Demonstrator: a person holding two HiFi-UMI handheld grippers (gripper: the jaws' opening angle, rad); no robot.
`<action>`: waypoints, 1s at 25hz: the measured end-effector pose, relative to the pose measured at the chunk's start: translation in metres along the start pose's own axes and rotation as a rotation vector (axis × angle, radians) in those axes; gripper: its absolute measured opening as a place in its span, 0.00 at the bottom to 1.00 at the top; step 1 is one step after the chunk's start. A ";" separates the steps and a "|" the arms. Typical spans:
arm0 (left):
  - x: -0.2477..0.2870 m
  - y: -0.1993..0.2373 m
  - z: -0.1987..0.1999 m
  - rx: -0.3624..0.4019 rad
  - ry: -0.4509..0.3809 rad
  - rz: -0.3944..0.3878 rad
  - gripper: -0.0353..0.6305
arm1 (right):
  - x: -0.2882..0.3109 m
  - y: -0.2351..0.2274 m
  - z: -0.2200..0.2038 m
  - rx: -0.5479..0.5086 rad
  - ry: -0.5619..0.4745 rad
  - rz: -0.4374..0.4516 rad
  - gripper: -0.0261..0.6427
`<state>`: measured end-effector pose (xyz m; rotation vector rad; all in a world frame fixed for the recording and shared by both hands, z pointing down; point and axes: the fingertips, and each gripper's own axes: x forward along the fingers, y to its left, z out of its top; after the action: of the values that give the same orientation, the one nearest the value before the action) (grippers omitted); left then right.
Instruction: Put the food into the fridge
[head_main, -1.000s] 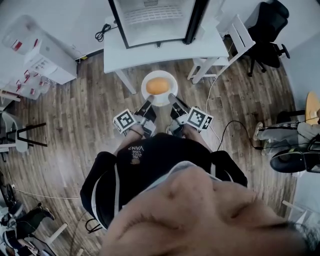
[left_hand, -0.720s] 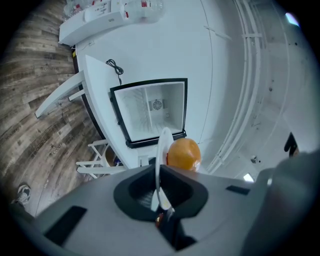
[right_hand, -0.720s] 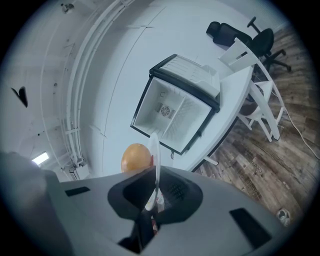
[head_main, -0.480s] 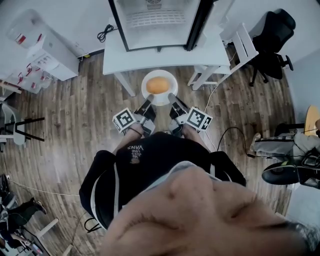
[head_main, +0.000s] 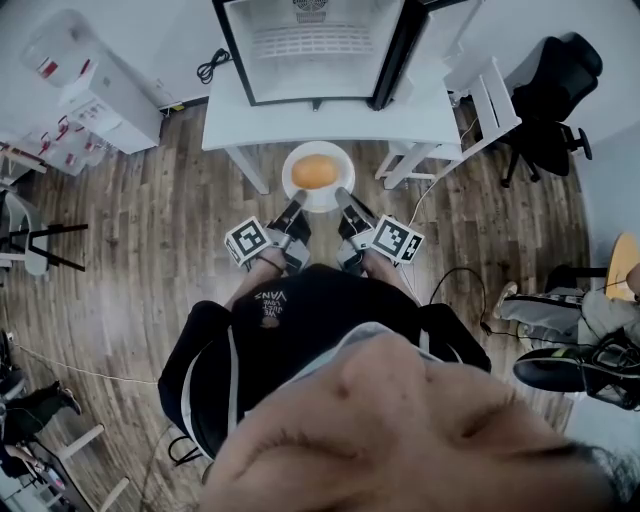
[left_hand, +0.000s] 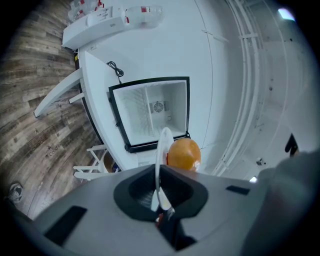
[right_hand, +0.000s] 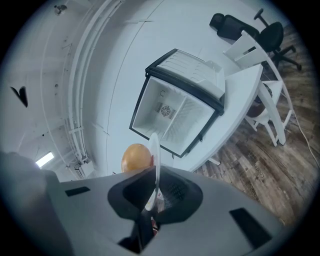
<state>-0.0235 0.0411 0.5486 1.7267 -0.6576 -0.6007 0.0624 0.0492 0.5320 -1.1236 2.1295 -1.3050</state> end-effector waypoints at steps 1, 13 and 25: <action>0.002 0.002 -0.001 -0.002 -0.007 0.008 0.10 | 0.000 -0.002 0.002 -0.001 0.005 0.002 0.07; 0.014 0.001 -0.010 -0.008 -0.064 0.007 0.10 | -0.003 -0.011 0.013 -0.010 0.054 0.023 0.07; 0.033 0.006 0.006 -0.019 -0.056 0.012 0.10 | 0.015 -0.018 0.029 -0.004 0.046 0.017 0.07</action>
<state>-0.0049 0.0132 0.5507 1.6919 -0.6993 -0.6471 0.0809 0.0174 0.5346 -1.0846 2.1708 -1.3311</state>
